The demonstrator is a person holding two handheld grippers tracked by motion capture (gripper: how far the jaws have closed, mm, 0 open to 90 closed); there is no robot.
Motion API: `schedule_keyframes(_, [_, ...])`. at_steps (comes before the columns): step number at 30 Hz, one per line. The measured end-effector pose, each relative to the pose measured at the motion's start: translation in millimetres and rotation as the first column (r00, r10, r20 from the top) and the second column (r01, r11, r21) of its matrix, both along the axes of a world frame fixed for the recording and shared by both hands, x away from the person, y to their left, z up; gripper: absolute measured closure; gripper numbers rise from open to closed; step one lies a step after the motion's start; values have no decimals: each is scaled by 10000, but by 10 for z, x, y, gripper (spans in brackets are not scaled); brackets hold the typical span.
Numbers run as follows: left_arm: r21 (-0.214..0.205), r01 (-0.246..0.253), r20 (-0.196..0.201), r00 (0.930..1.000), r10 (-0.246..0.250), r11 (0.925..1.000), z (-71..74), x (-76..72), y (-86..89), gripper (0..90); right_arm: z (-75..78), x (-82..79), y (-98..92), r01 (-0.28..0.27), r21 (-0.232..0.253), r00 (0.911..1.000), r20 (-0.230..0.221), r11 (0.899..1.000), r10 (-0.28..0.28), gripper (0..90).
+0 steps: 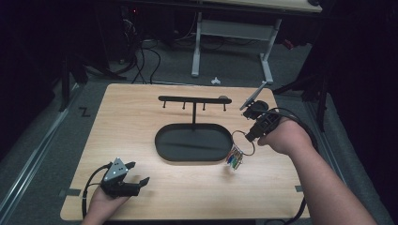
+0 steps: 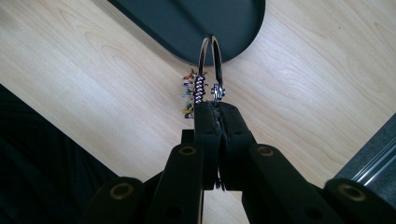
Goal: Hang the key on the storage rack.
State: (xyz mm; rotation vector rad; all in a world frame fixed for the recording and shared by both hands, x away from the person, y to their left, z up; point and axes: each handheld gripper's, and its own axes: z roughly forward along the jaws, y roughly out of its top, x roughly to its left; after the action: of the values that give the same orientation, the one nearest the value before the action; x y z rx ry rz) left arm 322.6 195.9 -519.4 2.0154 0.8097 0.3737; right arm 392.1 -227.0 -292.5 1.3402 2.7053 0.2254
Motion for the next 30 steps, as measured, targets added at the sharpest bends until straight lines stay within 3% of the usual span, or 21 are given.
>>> schedule_keyframes(18, [-26,8,-59,10000,-8,10000,-13,1,-5,190,153,140,112,-154,-18,9999,77,9999,154,880])
schedule_keyframes(30, [-20,-48,-2,10000,48,10000,-3,1,24,191,186,353,218,-205,-40,9996,192,9998,205,880])
